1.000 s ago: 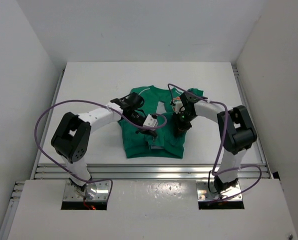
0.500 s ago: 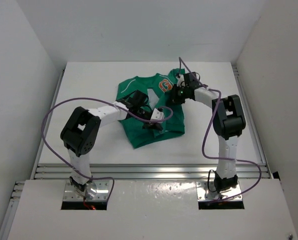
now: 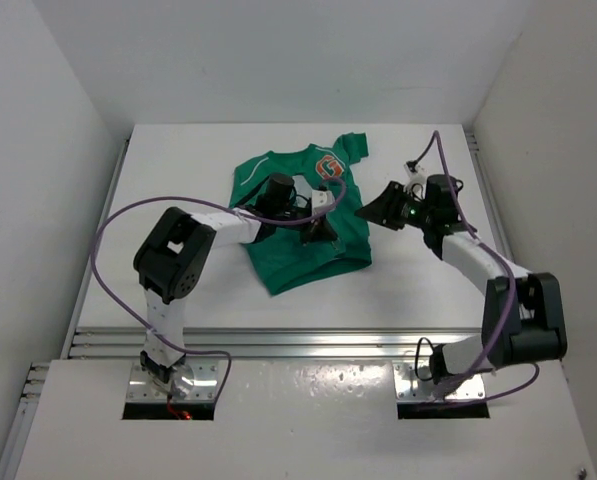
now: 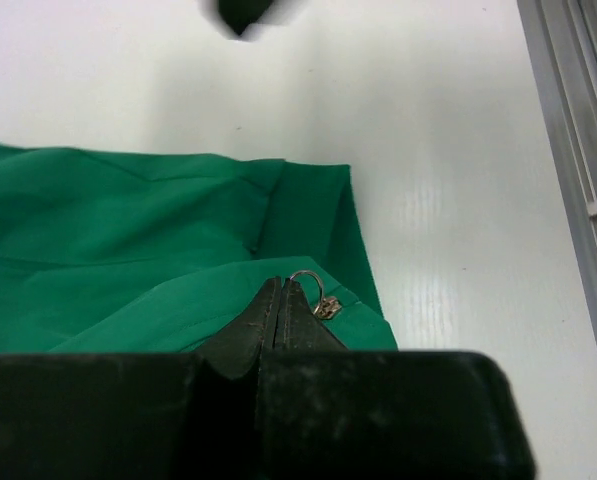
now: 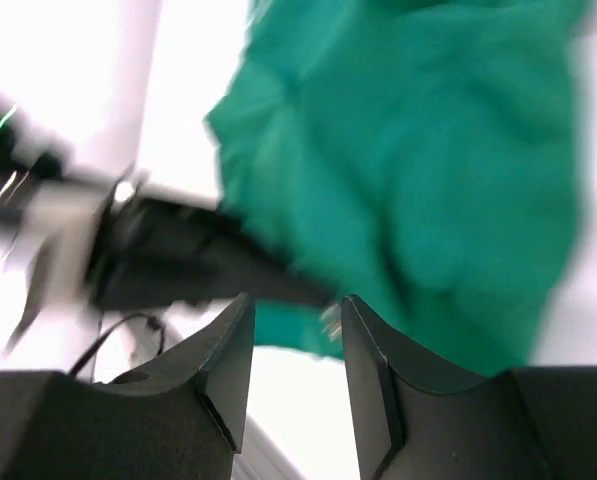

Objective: Zip up the jacket

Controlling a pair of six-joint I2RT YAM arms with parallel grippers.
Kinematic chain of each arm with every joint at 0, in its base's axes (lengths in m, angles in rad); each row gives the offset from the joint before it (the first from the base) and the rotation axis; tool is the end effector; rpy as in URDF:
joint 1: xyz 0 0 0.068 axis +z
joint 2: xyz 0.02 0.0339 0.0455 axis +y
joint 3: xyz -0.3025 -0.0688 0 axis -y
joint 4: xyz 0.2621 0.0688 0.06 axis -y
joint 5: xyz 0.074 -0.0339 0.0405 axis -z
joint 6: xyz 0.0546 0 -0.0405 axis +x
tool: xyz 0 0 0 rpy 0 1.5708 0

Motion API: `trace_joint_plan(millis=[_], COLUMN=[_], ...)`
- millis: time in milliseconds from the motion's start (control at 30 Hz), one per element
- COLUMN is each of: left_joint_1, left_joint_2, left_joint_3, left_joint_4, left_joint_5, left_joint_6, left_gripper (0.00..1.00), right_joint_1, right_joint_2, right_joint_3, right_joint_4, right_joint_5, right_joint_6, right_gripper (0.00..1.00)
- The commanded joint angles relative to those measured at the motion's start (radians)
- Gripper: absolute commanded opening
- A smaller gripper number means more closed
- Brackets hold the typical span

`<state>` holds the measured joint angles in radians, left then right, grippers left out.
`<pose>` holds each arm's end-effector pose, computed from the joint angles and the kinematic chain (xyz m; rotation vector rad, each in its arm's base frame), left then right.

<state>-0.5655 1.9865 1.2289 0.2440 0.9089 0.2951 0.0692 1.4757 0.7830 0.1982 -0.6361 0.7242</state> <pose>0.3716 -0.2869 0.2009 1.3290 1.5517 -1.1058 0.3320 0.0555 0.2375 0.2871 2.1387 1.1313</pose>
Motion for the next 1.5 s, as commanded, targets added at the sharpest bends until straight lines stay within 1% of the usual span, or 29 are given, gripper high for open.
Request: trace_joint_plan(millis=[0, 133, 200, 333, 467, 533, 567, 667, 733, 800, 833, 1033, 1167, 1300, 1467], left_joint_1=[0.032, 0.065, 0.075, 0.105, 0.105, 0.105, 0.105, 0.105, 0.105, 0.105, 0.105, 0.105, 0.105, 0.115, 0.115], left_joint_2=[0.008, 0.017, 0.029, 0.049, 0.049, 0.049, 0.049, 0.049, 0.049, 0.058, 0.058, 0.067, 0.067, 0.077, 0.077], left_joint_3=[-0.008, 0.003, 0.013, 0.032, 0.032, 0.023, 0.023, 0.023, 0.023, 0.023, 0.033, 0.044, 0.053, 0.053, 0.053], left_joint_4=[0.136, 0.146, 0.146, 0.167, 0.178, 0.187, 0.213, 0.227, 0.236, 0.236, 0.236, 0.245, 0.254, 0.255, 0.255], left_joint_5=[-0.013, -0.024, -0.015, 0.007, 0.007, 0.007, 0.007, 0.007, 0.007, 0.007, 0.007, 0.007, 0.007, 0.007, 0.007], left_joint_6=[-0.131, -0.175, -0.212, -0.278, -0.298, -0.321, -0.332, -0.352, -0.361, -0.361, -0.361, -0.37, -0.37, -0.381, -0.381], left_gripper=[0.0, 0.0, 0.0, 0.0, 0.0, 0.0, 0.0, 0.0, 0.0, 0.0, 0.0, 0.0, 0.0, 0.0, 0.0], right_joint_1=[0.052, 0.151, 0.182, 0.192, 0.192, 0.188, 0.19, 0.198, 0.205, 0.218, 0.221, 0.235, 0.238, 0.236, 0.253], right_joint_2=[-0.09, -0.103, -0.097, -0.023, 0.035, 0.072, 0.084, 0.121, 0.143, 0.153, 0.164, 0.179, 0.163, 0.144, 0.149], right_joint_3=[-0.098, -0.182, -0.217, -0.255, -0.22, -0.183, -0.168, -0.131, -0.111, -0.108, -0.1, -0.097, -0.106, -0.114, -0.129], right_joint_4=[0.038, 0.118, 0.153, 0.191, 0.266, 0.289, 0.3, 0.333, 0.363, 0.369, 0.372, 0.357, 0.328, 0.32, 0.319], right_joint_5=[-0.062, -0.011, 0.022, 0.067, 0.081, 0.09, 0.095, 0.089, 0.076, 0.075, 0.073, 0.082, 0.076, 0.033, 0.036], right_joint_6=[0.018, 0.108, 0.119, 0.211, 0.257, 0.277, 0.299, 0.331, 0.339, 0.357, 0.357, 0.4, 0.411, 0.416, 0.428], right_gripper=[0.4, 0.4, 0.4, 0.4, 0.44, 0.48, 0.48, 0.51, 0.51, 0.5, 0.47, 0.42, 0.42, 0.42, 0.42])
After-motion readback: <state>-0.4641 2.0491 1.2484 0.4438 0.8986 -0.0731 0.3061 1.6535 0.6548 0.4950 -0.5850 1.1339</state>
